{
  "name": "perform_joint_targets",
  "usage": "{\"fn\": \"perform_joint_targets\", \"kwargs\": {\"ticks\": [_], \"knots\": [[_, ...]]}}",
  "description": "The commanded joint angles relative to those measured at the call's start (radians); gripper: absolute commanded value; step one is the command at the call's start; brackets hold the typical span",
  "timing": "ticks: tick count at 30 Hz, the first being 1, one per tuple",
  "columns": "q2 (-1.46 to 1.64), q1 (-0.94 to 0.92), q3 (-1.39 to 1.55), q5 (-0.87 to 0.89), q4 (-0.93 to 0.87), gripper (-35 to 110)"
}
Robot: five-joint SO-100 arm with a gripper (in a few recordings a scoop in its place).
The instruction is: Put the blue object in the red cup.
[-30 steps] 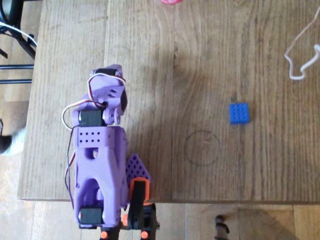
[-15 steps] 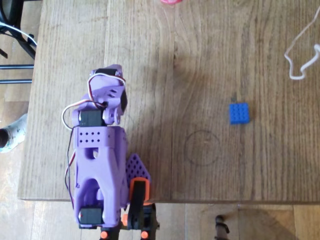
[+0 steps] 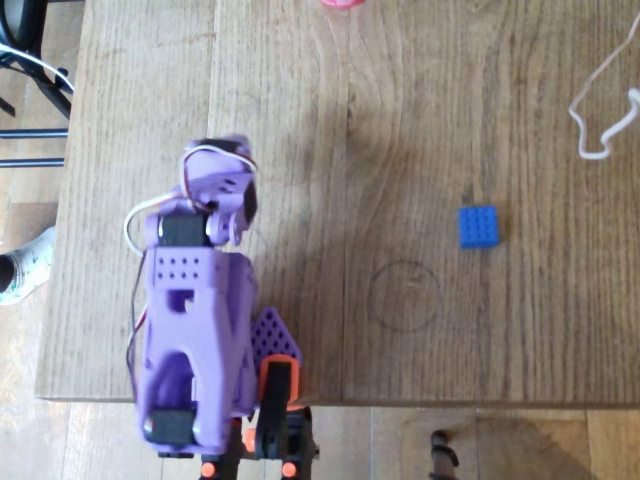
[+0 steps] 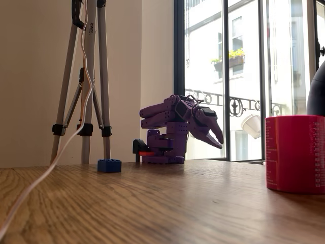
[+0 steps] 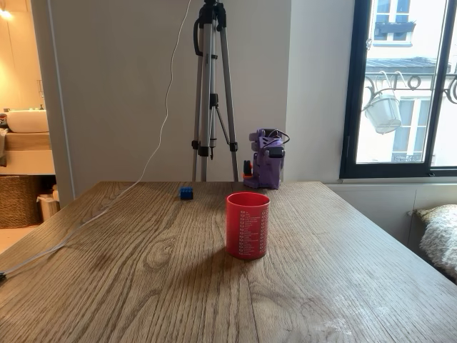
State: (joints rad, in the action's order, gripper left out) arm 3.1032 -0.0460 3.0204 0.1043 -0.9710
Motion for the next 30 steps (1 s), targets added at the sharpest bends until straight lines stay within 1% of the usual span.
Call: {"fn": "perform_joint_targets", "kwargs": {"ticks": [1, 4, 9, 16, 23, 30], "knots": [[-0.505, -0.161, -0.644, 0.029, -0.278, 1], [-0.749, -0.276, -0.888, 0.035, -0.356, 1], [-1.115, -0.449, -1.276, 0.132, -0.489, 1], [-1.453, -0.733, -1.519, 0.327, -0.466, 1], [-1.560, -0.985, -1.531, 0.497, -0.408, 1], [-1.568, -1.074, -1.437, 0.489, -0.403, 1]]}}
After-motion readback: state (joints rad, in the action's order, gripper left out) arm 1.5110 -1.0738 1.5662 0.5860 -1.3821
